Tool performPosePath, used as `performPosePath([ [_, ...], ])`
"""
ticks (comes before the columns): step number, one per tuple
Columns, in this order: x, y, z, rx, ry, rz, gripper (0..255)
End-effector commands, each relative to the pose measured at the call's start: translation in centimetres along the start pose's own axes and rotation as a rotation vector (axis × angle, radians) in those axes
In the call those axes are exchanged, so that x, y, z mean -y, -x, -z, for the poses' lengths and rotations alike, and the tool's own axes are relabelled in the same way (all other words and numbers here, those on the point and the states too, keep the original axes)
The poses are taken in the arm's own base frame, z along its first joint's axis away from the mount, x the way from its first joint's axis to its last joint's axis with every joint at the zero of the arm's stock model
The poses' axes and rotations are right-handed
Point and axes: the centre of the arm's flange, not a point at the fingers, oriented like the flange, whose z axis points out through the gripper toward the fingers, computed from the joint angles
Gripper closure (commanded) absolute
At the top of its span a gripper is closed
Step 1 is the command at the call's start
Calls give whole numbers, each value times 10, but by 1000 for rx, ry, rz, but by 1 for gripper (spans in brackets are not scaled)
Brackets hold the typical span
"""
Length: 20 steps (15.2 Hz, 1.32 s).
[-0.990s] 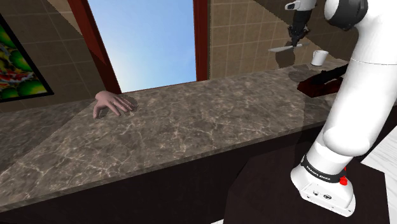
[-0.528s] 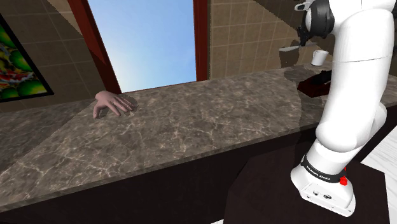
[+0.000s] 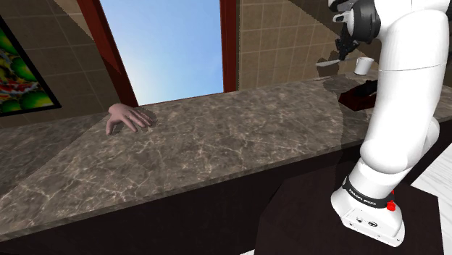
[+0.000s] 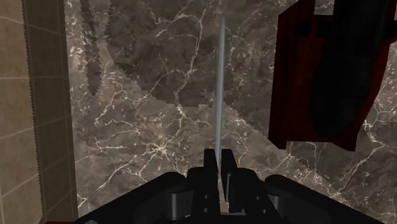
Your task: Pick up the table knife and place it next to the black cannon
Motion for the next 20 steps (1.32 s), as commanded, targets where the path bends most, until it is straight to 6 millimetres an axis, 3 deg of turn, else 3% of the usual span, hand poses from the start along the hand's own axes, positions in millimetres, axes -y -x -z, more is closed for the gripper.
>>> performPosePath([
  [1,0,0,-10,0,1,0,255],
  [20,-1,-5,-110,0,1,0,255],
])
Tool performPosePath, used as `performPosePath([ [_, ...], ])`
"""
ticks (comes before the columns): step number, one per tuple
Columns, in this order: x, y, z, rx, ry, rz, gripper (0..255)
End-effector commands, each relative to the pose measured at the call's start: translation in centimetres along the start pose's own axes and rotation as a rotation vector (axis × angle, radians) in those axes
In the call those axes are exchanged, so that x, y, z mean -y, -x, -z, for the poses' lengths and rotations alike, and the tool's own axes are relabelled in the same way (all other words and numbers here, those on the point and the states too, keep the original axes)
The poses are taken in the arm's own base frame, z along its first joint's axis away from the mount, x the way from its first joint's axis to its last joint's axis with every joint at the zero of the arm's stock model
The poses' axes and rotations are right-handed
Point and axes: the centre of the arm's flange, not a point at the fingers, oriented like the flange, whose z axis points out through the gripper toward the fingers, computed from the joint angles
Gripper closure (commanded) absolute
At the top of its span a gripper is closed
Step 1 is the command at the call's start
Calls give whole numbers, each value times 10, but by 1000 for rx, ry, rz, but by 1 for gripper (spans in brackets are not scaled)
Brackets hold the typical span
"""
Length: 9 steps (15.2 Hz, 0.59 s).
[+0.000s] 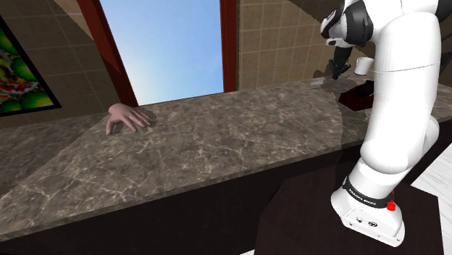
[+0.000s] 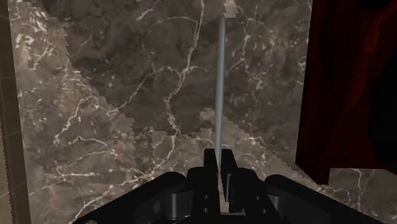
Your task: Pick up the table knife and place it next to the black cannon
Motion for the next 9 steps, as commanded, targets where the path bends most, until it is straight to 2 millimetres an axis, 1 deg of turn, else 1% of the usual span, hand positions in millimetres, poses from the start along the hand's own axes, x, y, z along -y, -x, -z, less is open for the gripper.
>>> performPosePath([
  [1,0,1,-11,0,0,0,255],
  [9,-1,-1,-53,0,0,0,255],
])
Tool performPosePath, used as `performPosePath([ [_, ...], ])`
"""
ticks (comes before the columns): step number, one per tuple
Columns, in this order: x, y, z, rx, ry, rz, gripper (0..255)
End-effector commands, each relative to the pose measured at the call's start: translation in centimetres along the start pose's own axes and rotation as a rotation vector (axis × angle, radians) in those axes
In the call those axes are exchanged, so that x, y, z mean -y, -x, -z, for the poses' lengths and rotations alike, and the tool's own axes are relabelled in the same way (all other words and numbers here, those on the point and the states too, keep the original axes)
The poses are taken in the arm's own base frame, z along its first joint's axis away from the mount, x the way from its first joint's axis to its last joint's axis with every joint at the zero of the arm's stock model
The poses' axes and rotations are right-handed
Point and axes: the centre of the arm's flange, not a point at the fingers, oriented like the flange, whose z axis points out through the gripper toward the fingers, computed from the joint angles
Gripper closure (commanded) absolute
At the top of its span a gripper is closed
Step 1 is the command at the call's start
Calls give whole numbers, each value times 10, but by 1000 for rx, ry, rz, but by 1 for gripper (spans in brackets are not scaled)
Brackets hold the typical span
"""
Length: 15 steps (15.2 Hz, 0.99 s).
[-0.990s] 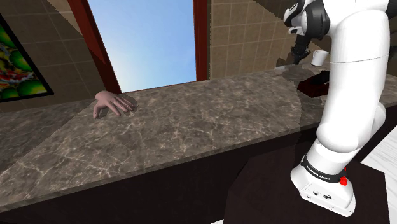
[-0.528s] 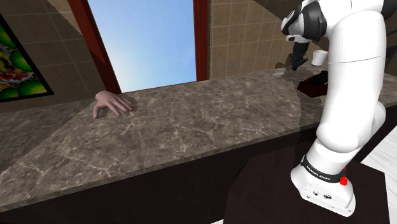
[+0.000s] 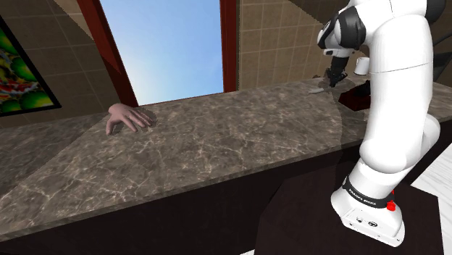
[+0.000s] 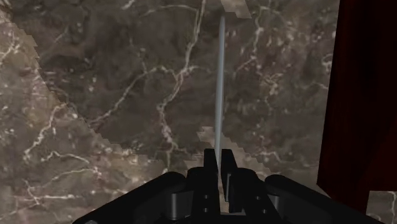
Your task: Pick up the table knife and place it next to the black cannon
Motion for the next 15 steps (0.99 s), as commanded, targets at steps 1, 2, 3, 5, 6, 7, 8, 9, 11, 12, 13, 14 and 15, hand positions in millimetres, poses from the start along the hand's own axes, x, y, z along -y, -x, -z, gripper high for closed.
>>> performPosePath([
  [1,0,0,-8,0,0,0,255],
  [2,0,0,-8,0,0,0,255],
  [3,0,0,-8,0,0,0,255],
  [5,0,0,-8,0,0,0,255],
  [6,0,0,-8,0,0,0,255],
  [7,0,0,-8,0,0,0,255],
  [8,0,0,-8,0,0,0,255],
  [9,0,0,-8,0,0,0,0],
  [11,0,0,-8,0,0,0,0],
  [12,0,0,-8,0,0,0,0],
  [13,0,0,-8,0,0,0,0],
  [14,0,0,-8,0,0,0,0],
  [15,0,0,5,0,0,0,0],
])
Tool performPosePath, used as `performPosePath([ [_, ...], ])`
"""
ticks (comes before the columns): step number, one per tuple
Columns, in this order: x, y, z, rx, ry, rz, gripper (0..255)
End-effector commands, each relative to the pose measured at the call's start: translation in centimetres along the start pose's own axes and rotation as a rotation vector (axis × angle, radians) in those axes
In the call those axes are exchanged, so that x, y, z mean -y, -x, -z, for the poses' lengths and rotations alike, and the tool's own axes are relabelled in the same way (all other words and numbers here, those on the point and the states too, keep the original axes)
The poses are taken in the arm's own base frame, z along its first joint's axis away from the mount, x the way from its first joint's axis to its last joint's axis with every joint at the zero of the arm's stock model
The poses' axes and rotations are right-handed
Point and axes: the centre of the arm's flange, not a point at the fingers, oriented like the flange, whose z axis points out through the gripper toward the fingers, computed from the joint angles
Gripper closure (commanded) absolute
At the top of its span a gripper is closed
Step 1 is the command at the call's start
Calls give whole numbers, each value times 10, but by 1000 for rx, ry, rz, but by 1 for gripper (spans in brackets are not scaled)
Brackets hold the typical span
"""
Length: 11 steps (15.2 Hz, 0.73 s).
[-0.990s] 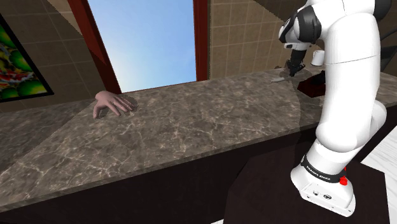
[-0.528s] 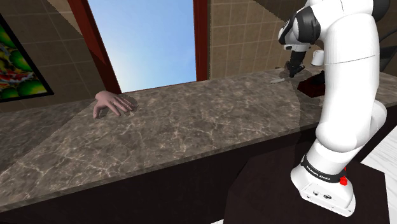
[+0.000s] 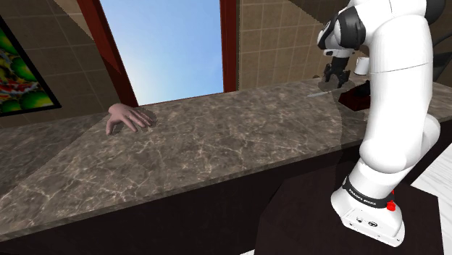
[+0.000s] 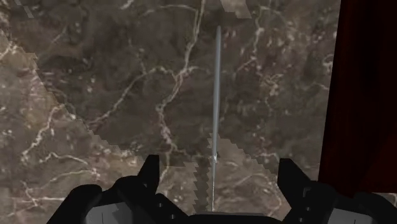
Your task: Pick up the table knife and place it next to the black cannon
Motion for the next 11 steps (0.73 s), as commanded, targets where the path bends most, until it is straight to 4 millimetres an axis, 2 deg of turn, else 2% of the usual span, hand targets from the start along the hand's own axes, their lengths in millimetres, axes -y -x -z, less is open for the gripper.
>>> performPosePath([
  [1,0,-1,20,0,0,0,0],
  [3,0,-1,44,0,0,0,0],
  [11,0,-1,44,0,0,0,0],
])
